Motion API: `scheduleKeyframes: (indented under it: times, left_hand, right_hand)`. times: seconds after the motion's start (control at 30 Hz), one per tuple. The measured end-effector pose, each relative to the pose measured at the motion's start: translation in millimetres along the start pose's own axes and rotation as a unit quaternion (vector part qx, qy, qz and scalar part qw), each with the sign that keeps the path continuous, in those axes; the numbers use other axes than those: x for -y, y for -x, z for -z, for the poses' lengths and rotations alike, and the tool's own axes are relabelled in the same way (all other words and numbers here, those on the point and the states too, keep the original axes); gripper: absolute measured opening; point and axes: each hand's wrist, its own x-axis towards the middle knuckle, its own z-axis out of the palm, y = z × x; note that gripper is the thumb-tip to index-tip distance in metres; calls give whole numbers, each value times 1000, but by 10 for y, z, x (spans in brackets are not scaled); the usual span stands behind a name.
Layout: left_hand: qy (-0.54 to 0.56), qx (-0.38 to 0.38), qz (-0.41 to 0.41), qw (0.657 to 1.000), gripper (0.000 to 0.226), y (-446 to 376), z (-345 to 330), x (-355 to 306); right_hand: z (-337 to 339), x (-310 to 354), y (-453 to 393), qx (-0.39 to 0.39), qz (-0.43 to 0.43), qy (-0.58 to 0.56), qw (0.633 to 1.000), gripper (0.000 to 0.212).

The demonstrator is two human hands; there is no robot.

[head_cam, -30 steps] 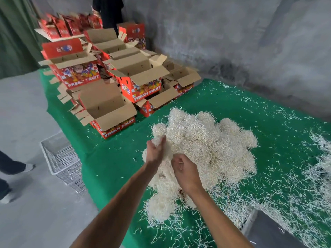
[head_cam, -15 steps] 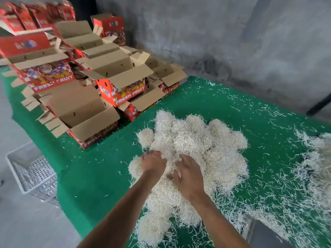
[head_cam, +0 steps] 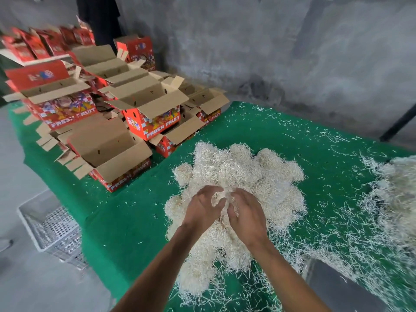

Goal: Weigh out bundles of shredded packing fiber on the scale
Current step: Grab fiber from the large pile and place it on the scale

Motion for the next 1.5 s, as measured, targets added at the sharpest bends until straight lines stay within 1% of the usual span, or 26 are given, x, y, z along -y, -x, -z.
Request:
scheduleKeyframes:
  times: [0.07,0.17,0.2,0.27,0.3,0.33,0.4,0.53,0.63,0.7,0.8,0.97,1.03,1.13,1.23,1.37,1.5]
  left_hand:
    - [21,24,13,999,30,102,-90,-166]
    - [51,53,12,997,30,211,-259,-440]
    - [57,64,3,996,31,243,-329,-549]
    - [79,93,-11,993,32,297,-504,-784]
    - [96,111,-9,989,30,323,-623,-900]
    - [108,133,-8,985,28,362,-762,-1015]
    - [110,182,-18,977,31,457,-1113,-1259]
    - [136,276,-82,948,37,766,-1923,-1942]
    - [128,308,-124,935,42,974,-2261,-2356]
    - [101,328,-154,927,48,1116,-2491,-2659]
    - [102,354,-187,911,58,1252,-2788,-3094]
    - [75,424,-200,880,73,1257,-3219,-3583]
    - [59,430,-194,880,74,1216,-3368,-3685]
    - [42,427,-187,884,75,1134,-3606,-3786]
    - [46,425,-170,888,74,1020,-3832,-3866]
    - [39,427,-147,892,74,867,-4136,-3847]
    - [7,434,-118,893,69,770,-4388,-3723]
  right_hand:
    - [116,-66,112,-36,3,-22,999,33]
    - [325,-246,326,-80,-7,-43,996,16]
    - [411,-336,410,-87,-17,-45,995,15]
    - [577,-569,611,-108,-51,-41,992,17]
    - [657,-702,732,-112,-75,-36,990,19]
    - [741,-839,867,-116,-97,-28,988,24]
    - [925,-1137,1163,-123,-149,-22,981,36]
    - [1336,-1812,1883,-161,-250,13,955,35]
    - [1581,-2178,2303,-169,-304,38,937,38]
    - [1751,-2471,2601,-169,-337,54,924,43]
    - [1984,-2841,2908,-197,-370,74,905,44]
    - [2191,-3387,3069,-152,-407,90,896,62]
    - [2216,-3594,3039,-129,-422,89,893,68]
    - [2209,-3913,2950,-92,-433,94,892,72]
    - [2168,-4248,2819,-40,-441,97,891,79]
    - [2003,-4678,2629,30,-448,96,888,88]
    - [1757,-5033,2540,112,-434,113,887,93]
